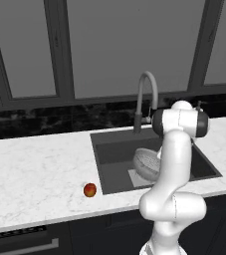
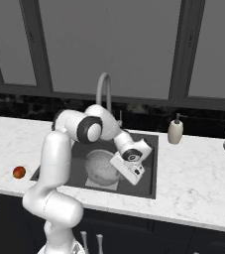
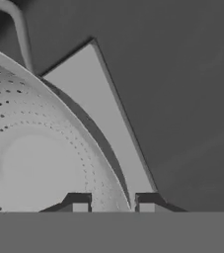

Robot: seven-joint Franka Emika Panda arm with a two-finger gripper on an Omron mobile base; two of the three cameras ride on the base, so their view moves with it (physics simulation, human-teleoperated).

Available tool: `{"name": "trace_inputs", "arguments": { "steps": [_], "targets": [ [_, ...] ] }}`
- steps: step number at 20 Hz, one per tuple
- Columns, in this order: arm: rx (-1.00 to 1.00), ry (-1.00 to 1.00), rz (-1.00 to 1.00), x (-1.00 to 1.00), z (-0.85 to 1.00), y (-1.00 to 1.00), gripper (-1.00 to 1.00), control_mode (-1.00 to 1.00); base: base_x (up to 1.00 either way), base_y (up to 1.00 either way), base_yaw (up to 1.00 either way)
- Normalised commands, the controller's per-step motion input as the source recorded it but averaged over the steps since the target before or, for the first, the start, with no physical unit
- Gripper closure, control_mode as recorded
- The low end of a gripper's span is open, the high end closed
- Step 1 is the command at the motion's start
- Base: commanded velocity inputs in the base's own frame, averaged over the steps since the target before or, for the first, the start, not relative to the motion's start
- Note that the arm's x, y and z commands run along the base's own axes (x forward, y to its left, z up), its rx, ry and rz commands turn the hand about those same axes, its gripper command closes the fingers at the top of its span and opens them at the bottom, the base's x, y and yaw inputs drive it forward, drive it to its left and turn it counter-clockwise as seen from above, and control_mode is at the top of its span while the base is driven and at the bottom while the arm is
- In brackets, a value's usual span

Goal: Put the colander in the sink, put the apple in the colander, and turn on the sink faucet and pour water over the colander.

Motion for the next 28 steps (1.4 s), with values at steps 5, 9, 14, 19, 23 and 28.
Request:
{"name": "trace_inputs", "arguments": {
  "steps": [5,9,14,19,23,28],
  "targets": [
    [-0.13,0.0,0.0,0.2,-0.26,-0.01,1.0,-1.0,0.0,0.0,0.0],
    [-0.1,0.0,0.0,0.19,-0.22,0.12,1.0,-1.0,0.0,0.0,0.0],
    [-0.07,0.0,0.0,0.01,-0.05,0.26,1.0,-1.0,0.0,0.0,0.0],
    [-0.05,0.0,0.0,-0.01,0.0,0.21,-1.0,-1.0,0.0,0.0,0.0],
    [0.0,-0.06,0.01,-0.27,0.03,0.0,-1.0,-1.0,0.0,0.0,0.0],
    [0.0,-0.17,0.02,-0.36,0.21,0.0,-1.0,-1.0,0.0,0.0,0.0]
  ]
}}
